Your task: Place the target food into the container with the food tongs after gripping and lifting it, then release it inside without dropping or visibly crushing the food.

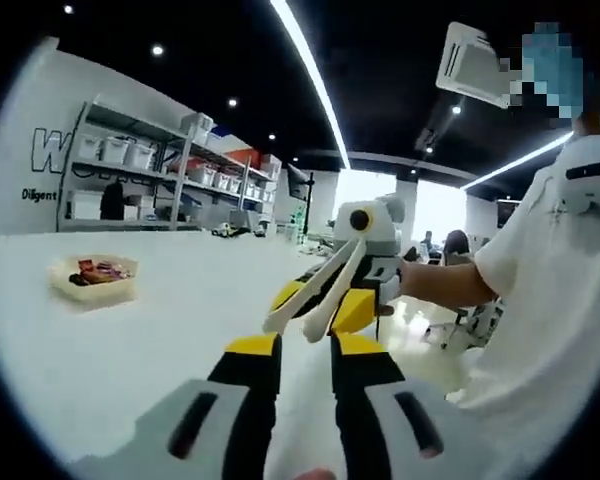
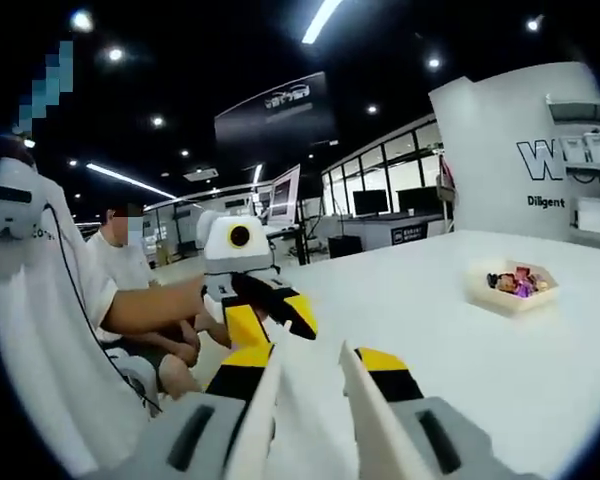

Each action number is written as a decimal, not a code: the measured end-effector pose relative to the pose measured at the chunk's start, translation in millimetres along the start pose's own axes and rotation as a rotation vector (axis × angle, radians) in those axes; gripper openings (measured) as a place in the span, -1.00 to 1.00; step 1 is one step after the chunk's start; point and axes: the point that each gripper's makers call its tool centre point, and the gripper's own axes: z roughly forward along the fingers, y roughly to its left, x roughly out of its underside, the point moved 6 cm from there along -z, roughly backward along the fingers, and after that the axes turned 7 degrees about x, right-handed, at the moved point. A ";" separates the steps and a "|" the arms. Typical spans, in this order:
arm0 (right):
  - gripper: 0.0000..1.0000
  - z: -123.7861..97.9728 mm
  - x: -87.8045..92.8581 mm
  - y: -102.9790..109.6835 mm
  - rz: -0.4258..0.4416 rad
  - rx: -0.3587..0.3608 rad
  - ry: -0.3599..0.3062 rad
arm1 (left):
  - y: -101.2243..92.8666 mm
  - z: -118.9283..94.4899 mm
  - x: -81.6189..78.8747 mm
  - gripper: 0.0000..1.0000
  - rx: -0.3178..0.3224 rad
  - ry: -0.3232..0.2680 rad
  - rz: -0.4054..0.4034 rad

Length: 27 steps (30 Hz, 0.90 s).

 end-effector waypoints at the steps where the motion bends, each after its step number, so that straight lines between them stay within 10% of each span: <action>1: -0.54 -0.1 0.7 0.9 0.003 -0.008 0.002 | -1.1 -0.6 -1.4 -0.66 0.019 -0.019 -0.022; 27: -0.50 5.8 1.2 5.3 0.070 -0.103 -0.041 | -0.3 2.5 -1.9 -0.93 0.191 -0.119 -0.205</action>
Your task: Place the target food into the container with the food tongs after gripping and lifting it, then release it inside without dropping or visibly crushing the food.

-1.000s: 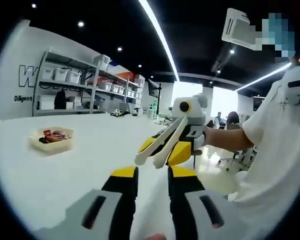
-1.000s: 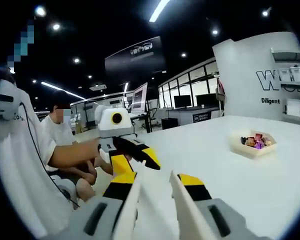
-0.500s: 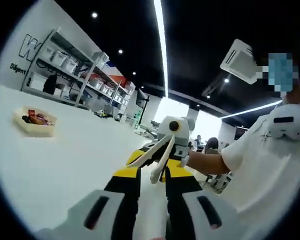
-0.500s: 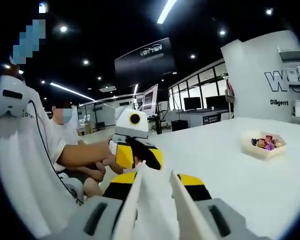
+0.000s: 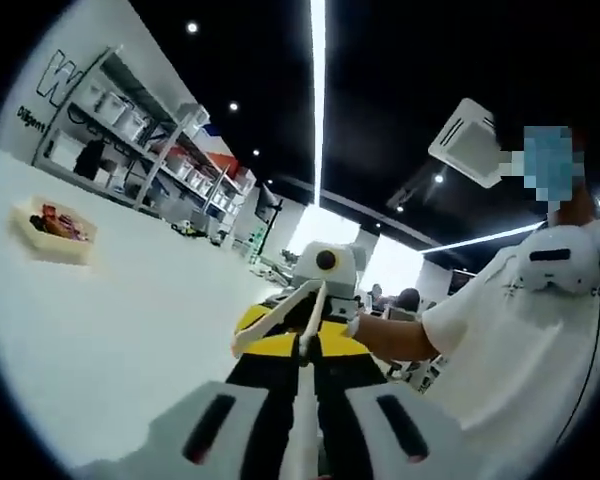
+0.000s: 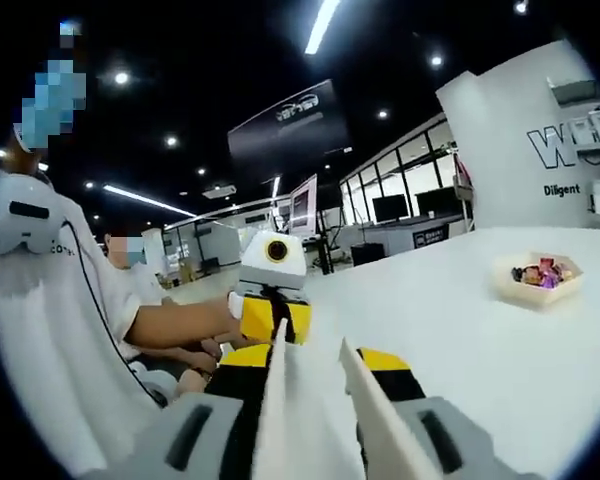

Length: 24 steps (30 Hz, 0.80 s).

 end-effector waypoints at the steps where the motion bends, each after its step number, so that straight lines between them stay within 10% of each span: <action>1: -0.49 0.0 0.7 0.1 -0.004 0.003 0.004 | -0.8 0.7 0.0 -0.93 0.000 0.002 0.013; 12: -0.54 -26.4 -2.4 -12.3 0.068 -0.001 -0.065 | -2.6 1.0 0.8 -0.96 -0.008 0.053 0.063; 24: -0.55 -27.1 19.6 -25.4 0.037 -0.001 0.070 | 8.1 -2.9 13.2 -0.96 -0.050 0.157 0.086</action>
